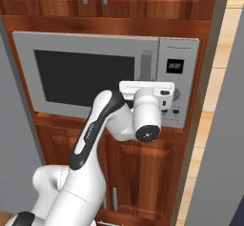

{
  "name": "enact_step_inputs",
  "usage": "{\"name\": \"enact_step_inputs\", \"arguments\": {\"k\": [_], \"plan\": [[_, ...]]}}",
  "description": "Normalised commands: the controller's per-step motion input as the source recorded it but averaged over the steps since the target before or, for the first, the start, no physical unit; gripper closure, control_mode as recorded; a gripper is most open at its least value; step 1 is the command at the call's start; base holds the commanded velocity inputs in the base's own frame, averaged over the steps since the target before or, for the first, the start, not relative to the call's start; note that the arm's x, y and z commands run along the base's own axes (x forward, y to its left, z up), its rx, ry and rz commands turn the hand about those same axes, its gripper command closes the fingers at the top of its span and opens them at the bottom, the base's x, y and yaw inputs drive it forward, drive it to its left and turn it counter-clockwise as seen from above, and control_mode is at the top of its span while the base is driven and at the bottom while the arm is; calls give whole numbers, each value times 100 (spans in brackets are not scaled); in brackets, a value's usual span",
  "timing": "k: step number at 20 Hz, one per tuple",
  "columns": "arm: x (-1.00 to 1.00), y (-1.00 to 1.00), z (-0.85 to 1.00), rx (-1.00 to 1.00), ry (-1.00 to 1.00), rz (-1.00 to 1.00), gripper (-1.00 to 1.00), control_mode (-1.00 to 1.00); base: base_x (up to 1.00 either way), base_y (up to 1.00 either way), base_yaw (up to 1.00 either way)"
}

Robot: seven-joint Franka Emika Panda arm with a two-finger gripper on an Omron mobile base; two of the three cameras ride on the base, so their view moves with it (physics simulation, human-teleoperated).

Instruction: Open the microwave door.

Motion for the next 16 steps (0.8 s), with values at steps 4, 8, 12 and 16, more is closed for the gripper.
{"name": "enact_step_inputs", "arguments": {"k": [4,8,12,16], "plan": [[-94,0,0,0,1,18,100,-100,0,0,0],[-100,-4,0,0,1,18,100,-100,0,0,0],[-100,0,0,0,0,14,100,-100,0,0,0],[-64,3,0,-2,0,3,100,-100,0,0,0]]}}
